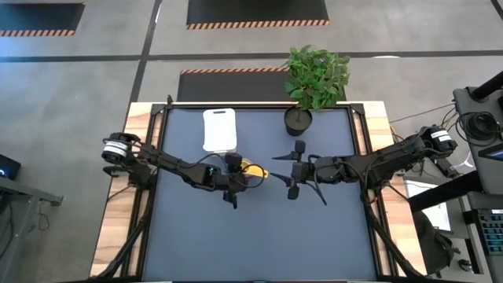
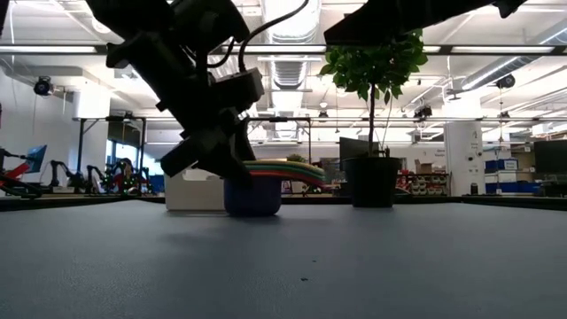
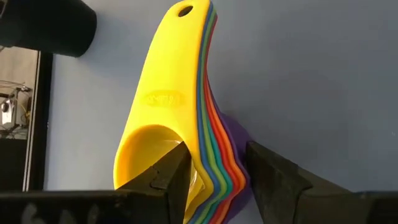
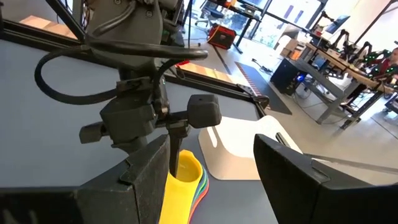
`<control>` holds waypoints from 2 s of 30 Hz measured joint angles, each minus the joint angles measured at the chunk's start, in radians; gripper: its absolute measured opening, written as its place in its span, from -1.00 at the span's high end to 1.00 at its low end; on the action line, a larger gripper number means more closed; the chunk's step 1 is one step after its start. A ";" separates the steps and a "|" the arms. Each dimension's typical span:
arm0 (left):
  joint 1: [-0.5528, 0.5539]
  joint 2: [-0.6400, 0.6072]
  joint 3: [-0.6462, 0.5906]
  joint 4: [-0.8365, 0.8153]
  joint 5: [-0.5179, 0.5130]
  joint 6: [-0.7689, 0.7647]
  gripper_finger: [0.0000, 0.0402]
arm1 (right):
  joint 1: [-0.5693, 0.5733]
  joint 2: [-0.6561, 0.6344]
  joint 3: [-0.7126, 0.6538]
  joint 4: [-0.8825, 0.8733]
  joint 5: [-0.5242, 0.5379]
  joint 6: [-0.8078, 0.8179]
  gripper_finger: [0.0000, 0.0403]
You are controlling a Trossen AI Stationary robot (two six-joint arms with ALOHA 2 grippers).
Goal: Nest measuring cups in basket
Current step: Put the nested measuring cups into the white bin
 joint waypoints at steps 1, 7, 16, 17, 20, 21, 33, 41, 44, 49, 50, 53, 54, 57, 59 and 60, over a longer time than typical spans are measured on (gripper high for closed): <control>0.002 0.004 0.000 0.001 0.005 -0.002 0.34 | 0.000 0.000 0.000 -0.002 0.000 0.001 -0.10; 0.005 0.015 0.002 0.004 0.010 -0.012 0.37 | 0.000 0.000 0.000 -0.003 0.000 0.002 -0.10; 0.006 0.016 0.004 -0.002 0.016 -0.029 0.49 | 0.000 0.000 0.000 -0.007 0.000 0.002 -0.10; 0.007 0.016 0.005 -0.004 0.017 -0.030 0.48 | 0.000 0.000 0.000 -0.008 0.000 0.002 -0.10; 0.007 0.018 0.010 -0.009 0.019 -0.032 0.46 | 0.000 0.000 0.000 -0.008 0.000 0.002 -0.10; 0.007 0.018 0.010 -0.009 0.020 -0.033 0.46 | 0.000 0.000 0.000 -0.009 0.000 0.002 -0.10; 0.004 -0.013 0.015 -0.020 0.051 -0.026 0.49 | 0.000 0.000 0.000 -0.013 0.000 0.001 -0.10; -0.004 -0.049 0.016 -0.017 0.046 -0.021 0.49 | 0.000 0.000 0.000 -0.016 0.000 0.001 -0.10; -0.014 -0.083 0.016 -0.021 0.044 -0.006 0.50 | 0.000 0.000 0.000 -0.016 0.000 0.002 -0.10; -0.018 -0.218 0.017 -0.092 0.025 0.034 0.49 | 0.000 0.000 0.000 -0.016 0.000 0.002 -0.10; -0.013 -0.253 0.018 -0.123 0.018 0.041 0.49 | 0.000 0.000 0.000 -0.016 0.000 0.002 -0.10; 0.032 -0.358 0.019 -0.212 -0.025 0.055 0.49 | 0.000 0.000 0.000 -0.015 0.000 0.003 -0.10; 0.058 -0.384 0.019 -0.239 -0.044 0.047 0.49 | 0.000 0.000 0.000 -0.015 0.000 0.003 -0.10; 0.163 -0.443 0.019 -0.280 -0.067 -0.024 0.49 | 0.000 0.000 0.000 -0.012 0.000 0.003 -0.10; 0.228 -0.450 0.019 -0.280 -0.095 -0.129 0.49 | 0.000 0.000 0.000 -0.011 0.000 0.003 -0.10; 0.254 -0.448 0.019 -0.281 -0.132 -0.206 0.49 | 0.000 0.000 0.000 -0.010 0.000 0.003 -0.10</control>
